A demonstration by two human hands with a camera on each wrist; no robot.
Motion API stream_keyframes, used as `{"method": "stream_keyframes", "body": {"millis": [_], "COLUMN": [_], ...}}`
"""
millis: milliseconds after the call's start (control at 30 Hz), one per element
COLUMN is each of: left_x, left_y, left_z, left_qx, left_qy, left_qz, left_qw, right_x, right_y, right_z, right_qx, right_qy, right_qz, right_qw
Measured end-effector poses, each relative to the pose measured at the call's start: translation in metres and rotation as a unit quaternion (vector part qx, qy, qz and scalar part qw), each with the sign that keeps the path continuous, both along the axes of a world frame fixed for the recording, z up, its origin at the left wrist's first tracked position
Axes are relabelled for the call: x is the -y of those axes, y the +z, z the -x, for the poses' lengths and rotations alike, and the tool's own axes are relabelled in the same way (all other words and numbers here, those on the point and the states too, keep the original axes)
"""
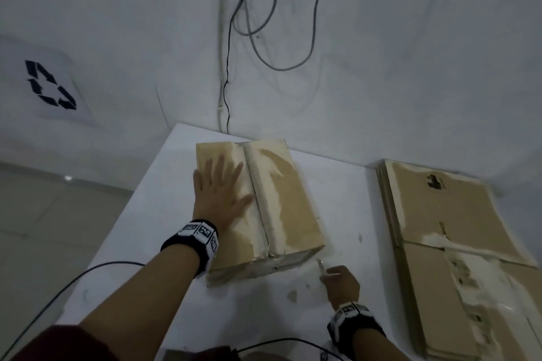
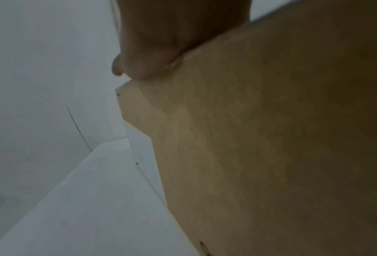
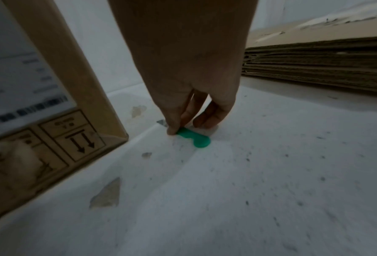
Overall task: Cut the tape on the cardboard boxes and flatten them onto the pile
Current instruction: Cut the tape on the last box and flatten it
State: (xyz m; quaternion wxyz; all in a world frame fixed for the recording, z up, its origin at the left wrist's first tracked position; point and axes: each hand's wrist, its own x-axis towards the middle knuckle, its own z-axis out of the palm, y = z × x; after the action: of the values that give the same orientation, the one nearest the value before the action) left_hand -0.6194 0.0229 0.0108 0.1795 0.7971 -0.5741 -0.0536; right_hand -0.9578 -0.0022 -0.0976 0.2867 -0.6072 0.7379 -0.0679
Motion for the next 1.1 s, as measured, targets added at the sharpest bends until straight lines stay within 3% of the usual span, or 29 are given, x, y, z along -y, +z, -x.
{"method": "stream_keyframes", "body": {"millis": [100, 200, 300, 467, 567, 767, 900, 1100], "left_x": [0.002, 0.006, 0.004, 0.015, 0.034, 0.05, 0.043, 0.044], "left_y": [0.004, 0.005, 0.005, 0.017, 0.029, 0.024, 0.01, 0.0], "left_z": [0.004, 0.0, 0.0, -0.005, -0.018, -0.048, -0.051, -0.058], "left_qx": [0.037, 0.037, 0.018, 0.025, 0.038, -0.008, 0.021, -0.008], "left_qy": [-0.076, -0.087, -0.083, -0.063, -0.066, -0.067, -0.088, -0.081], "left_qz": [-0.047, -0.092, -0.081, -0.055, -0.052, -0.086, -0.054, 0.011], "left_qw": [0.995, 0.991, 0.993, 0.996, 0.996, 0.994, 0.994, 0.997], "right_x": [0.008, 0.016, 0.035, 0.086, 0.11, 0.114, 0.109, 0.1], "right_y": [0.004, 0.006, 0.018, 0.099, 0.148, 0.177, 0.165, 0.152], "right_z": [0.003, 0.004, 0.001, -0.043, -0.09, -0.196, -0.23, -0.261], "right_qx": [-0.023, 0.008, 0.09, 0.225, 0.273, 0.264, 0.202, 0.18], "right_qy": [0.061, 0.005, -0.044, -0.065, -0.01, 0.128, 0.212, 0.143], "right_qz": [-0.038, -0.073, -0.048, 0.124, 0.141, 0.035, 0.058, 0.175], "right_qw": [0.997, 0.997, 0.994, 0.964, 0.952, 0.955, 0.955, 0.957]}}
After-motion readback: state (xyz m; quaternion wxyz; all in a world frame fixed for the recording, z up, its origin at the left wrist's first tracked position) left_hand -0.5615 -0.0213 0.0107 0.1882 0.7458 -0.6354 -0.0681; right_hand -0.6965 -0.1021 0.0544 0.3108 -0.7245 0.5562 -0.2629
